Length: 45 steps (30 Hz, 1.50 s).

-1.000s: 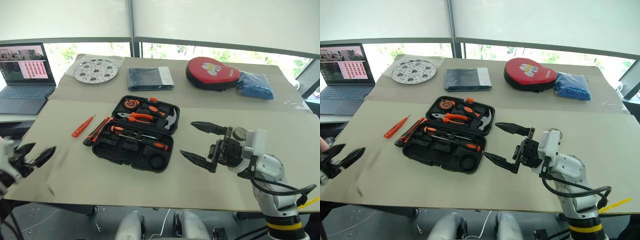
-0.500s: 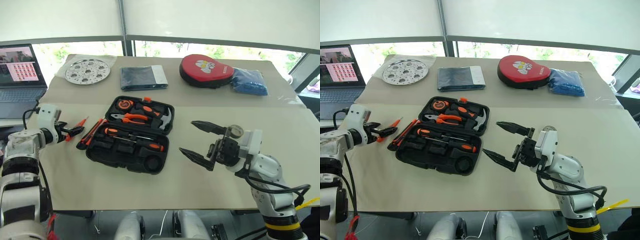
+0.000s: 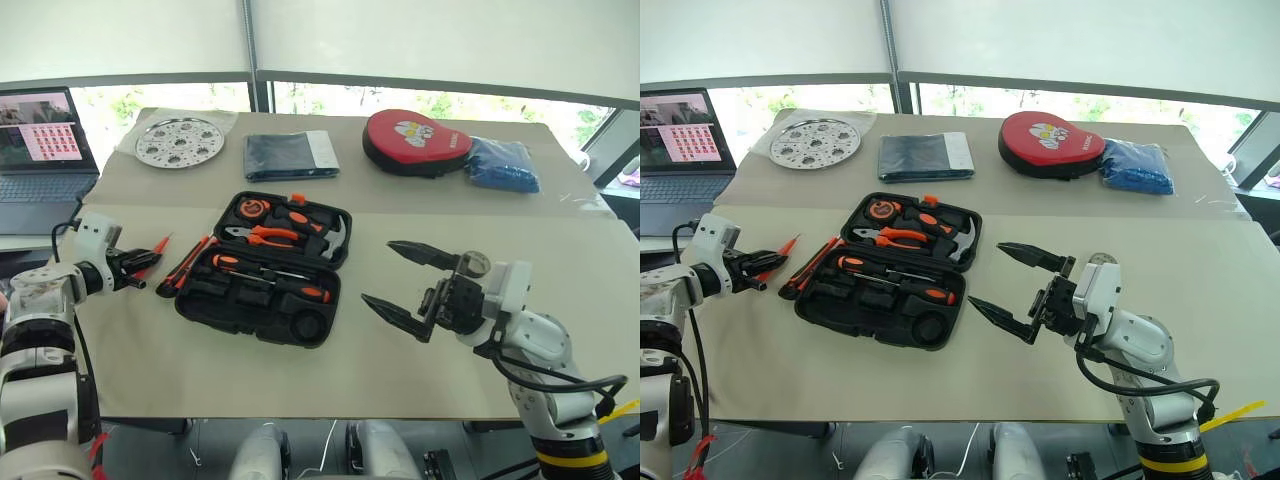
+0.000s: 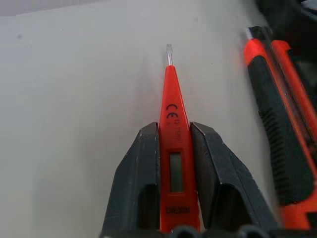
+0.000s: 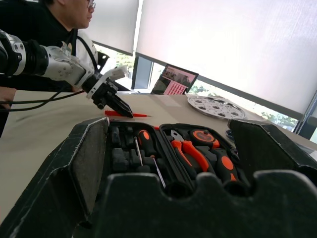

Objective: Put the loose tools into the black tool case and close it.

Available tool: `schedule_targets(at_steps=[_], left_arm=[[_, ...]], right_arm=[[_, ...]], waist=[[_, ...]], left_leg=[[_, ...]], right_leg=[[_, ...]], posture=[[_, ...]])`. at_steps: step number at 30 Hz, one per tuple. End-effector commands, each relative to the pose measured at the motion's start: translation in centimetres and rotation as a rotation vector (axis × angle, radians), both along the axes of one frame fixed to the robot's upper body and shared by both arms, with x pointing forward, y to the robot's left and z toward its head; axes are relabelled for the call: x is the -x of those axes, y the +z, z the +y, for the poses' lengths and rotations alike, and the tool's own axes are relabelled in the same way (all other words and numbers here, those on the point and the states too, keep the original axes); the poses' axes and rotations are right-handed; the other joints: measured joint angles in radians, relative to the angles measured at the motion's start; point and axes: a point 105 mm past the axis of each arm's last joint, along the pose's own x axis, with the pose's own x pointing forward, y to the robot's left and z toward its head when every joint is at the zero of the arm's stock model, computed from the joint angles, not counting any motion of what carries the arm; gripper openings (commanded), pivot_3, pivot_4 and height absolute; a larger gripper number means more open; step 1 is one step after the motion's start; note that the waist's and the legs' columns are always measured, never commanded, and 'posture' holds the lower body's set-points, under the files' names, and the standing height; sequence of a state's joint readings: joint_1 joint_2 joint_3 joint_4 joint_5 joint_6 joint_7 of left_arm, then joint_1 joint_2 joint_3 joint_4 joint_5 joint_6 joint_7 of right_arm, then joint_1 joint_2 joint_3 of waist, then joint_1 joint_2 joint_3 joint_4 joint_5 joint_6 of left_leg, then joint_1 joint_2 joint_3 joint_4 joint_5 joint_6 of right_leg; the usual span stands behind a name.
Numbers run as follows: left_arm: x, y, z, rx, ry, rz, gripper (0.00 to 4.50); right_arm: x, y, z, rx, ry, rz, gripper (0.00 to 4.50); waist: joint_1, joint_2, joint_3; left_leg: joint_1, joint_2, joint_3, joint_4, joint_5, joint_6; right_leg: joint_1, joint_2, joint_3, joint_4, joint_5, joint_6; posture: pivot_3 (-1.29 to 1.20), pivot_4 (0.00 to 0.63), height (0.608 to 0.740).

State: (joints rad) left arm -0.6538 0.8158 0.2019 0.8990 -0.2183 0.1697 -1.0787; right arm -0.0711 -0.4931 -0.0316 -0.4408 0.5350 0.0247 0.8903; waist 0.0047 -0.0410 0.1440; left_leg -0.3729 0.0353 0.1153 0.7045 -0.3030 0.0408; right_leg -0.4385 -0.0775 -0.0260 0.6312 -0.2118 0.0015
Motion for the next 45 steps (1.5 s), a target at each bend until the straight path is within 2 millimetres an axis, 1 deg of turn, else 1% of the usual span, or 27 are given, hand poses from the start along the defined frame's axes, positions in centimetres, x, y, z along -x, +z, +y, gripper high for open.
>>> schedule_targets(at_steps=[1,3,4,6,7,9,10,11,14,16,22,25,28,32,38,40,42,43,44,45], left_arm=[[1.3,6.2,-4.7,-0.095,-0.416,-0.235,0.48],[2.4,6.7,-7.2,-0.188,-0.611,-0.253,0.48],[2.8,7.0,-8.3,-0.187,-0.674,-0.242,0.48],[3.1,7.3,-9.4,-0.172,-0.726,-0.226,0.48],[3.6,7.0,-10.5,-0.206,-0.799,-0.211,0.48],[4.2,5.1,-12.3,-0.391,-0.967,-0.173,0.48],[4.1,4.2,-12.8,-0.463,-1.016,-0.154,0.48],[3.7,3.4,-13.0,-0.525,-1.03,-0.149,0.48],[3.3,2.3,-13.1,-0.588,-1.067,-0.136,0.48],[3.2,1.9,-13.0,-0.611,-1.084,-0.134,0.48],[2.2,1.3,-12.5,-0.67,-1.058,-0.117,0.48],[2.4,1.0,-12.4,-0.69,-1.098,-0.1,0.48],[2.7,0.6,-11.9,-0.727,-1.134,-0.071,0.48],[2.3,0.2,-11.7,-0.757,-1.131,-0.064,0.48],[2.3,-0.8,-12.0,-0.765,-1.154,-0.025,0.48],[2.2,-0.7,-12.5,-0.716,-1.15,-0.033,0.48],[1.5,0.2,-13.5,-0.613,-1.09,-0.077,1.49],[1.4,1.1,-14.0,-0.563,-1.079,-0.133,1.76],[1.4,2.1,-14.4,-0.507,-1.073,-0.18,2.18],[1.6,2.8,-14.5,-0.469,-1.072,-0.216,2.49]], right_arm=[[0.4,1.4,-0.4,0.005,0.015,-0.045,4.5],[0.5,1.3,-0.7,0.021,0.022,-0.031,4.5],[0.5,1.1,-0.8,0.032,0.03,-0.02,4.5],[0.6,1.0,-0.9,0.042,0.041,-0.008,4.5],[0.6,0.9,-1.1,0.047,0.047,0.009,4.5],[0.8,0.3,-1.1,0.089,0.078,0.059,4.5],[1.0,0.0,-1.0,0.108,0.094,0.08,4.5],[1.1,-0.4,-0.8,0.125,0.108,0.099,4.5],[1.4,-0.8,-0.4,0.14,0.121,0.122,4.5],[1.5,-0.8,-0.4,0.138,0.116,0.125,4.5],[1.8,-1.1,-0.5,0.131,0.104,0.137,4.5],[1.9,-1.1,-0.5,0.128,0.103,0.14,4.5],[1.9,-1.2,-0.7,0.128,0.097,0.139,4.5],[1.9,-1.2,-0.7,0.128,0.092,0.137,4.5],[1.9,-1.2,-0.7,0.124,0.087,0.137,4.5],[1.9,-1.2,-0.6,0.122,0.088,0.14,4.5],[1.9,-1.2,-0.7,0.116,0.087,0.145,4.5],[2.0,-1.2,-0.6,0.114,0.09,0.147,4.5],[2.0,-1.3,-0.6,0.111,0.092,0.15,4.5],[2.1,-1.3,-0.6,0.11,0.095,0.152,4.5]], waist=[[0.005,0.0,0.0],[0.008,0.0,0.0],[0.008,0.0,0.0],[0.007,0.0,0.0],[0.007,0.0,0.0],[0.006,0.0,0.0],[0.007,0.0,0.0],[0.007,0.0,0.0],[0.005,0.0,0.0],[0.002,0.0,0.0],[0.007,0.0,0.0],[0.007,0.0,0.0],[0.007,0.0,0.0],[0.006,0.0,0.0],[0.006,0.0,0.0],[0.007,0.0,0.0],[0.007,0.0,0.0],[0.008,0.0,0.0],[0.011,0.0,0.0],[0.014,0.0,0.0]], left_leg=[[-0.001,0.0,0.0,0.001,0.0,0.0],[-0.002,0.0,0.0,0.002,0.0,0.0],[-0.002,-0.001,0.0,0.002,0.0,0.0],[-0.001,-0.001,0.0,0.002,-0.001,0.001],[-0.001,-0.001,0.0,0.002,-0.001,0.002],[-0.001,-0.001,0.0,0.002,-0.001,0.002],[0.0,-0.002,0.0,0.002,-0.002,0.003],[0.0,-0.002,0.0,0.002,-0.002,0.003],[0.0,-0.002,0.0,0.002,-0.005,0.008],[0.0,-0.002,0.0,0.002,-0.005,0.008],[-0.001,-0.002,0.0,0.004,-0.005,0.01],[-0.002,-0.001,-0.001,0.007,-0.006,0.011],[-0.002,-0.001,-0.001,0.008,-0.006,0.012],[-0.002,-0.002,0.0,0.008,-0.007,0.012],[-0.002,-0.002,0.0,0.008,-0.007,0.012],[-0.002,-0.002,0.0,0.008,-0.007,0.012],[-0.001,-0.002,0.0,0.008,-0.007,0.012],[-0.001,-0.002,0.0,0.008,-0.007,0.012],[-0.002,-0.002,-0.001,0.009,-0.007,0.013],[-0.003,-0.002,-0.001,0.01,-0.007,0.013]], right_leg=[[0.0,0.0,0.0,0.0,0.0,0.0],[0.0,-0.001,-0.001,-0.001,0.0,0.0],[0.0,-0.001,0.0,-0.001,0.0,0.0],[0.0,0.0,0.001,-0.001,0.0,0.0],[0.0,0.0,0.002,-0.001,0.0,0.0],[0.001,0.001,0.002,-0.001,0.0,0.0],[0.001,0.001,0.002,-0.001,0.0,0.001],[0.001,0.001,0.002,-0.001,0.0,0.001],[0.001,0.001,0.003,-0.001,0.0,0.001],[0.0,0.002,0.003,-0.001,0.0,0.001],[0.001,0.001,0.002,-0.001,0.0,0.001],[0.001,0.001,0.002,-0.001,0.001,0.003],[0.001,0.001,0.003,0.0,0.001,0.003],[0.001,0.001,0.003,0.0,0.001,0.003],[0.001,0.001,0.003,0.0,0.001,0.003],[0.002,0.001,0.003,0.0,0.001,0.003],[0.002,0.0,0.003,0.0,0.001,0.004],[0.002,0.0,0.003,0.0,0.001,0.004],[0.002,0.0,0.003,0.0,0.001,0.004],[0.002,0.0,0.002,0.0,0.001,0.005]], posture=[[0.0,0.15,0.74],[0.0,0.15,0.74],[0.0,0.15,0.74],[0.0,0.15,0.74],[0.0,0.15,0.74],[0.0,0.15,0.74],[0.0,0.15,0.74],[0.0,0.15,0.74],[0.0,0.15,0.74],[0.0,0.15,0.74],[0.0,0.15,0.74],[0.0,0.15,0.74],[0.0,0.15,0.74],[0.0,0.15,0.74],[0.0,0.15,0.74],[0.0,0.15,0.74],[0.0,0.15,0.74],[0.0,0.15,0.74],[0.0,0.15,0.74],[0.0,0.15,0.74]])
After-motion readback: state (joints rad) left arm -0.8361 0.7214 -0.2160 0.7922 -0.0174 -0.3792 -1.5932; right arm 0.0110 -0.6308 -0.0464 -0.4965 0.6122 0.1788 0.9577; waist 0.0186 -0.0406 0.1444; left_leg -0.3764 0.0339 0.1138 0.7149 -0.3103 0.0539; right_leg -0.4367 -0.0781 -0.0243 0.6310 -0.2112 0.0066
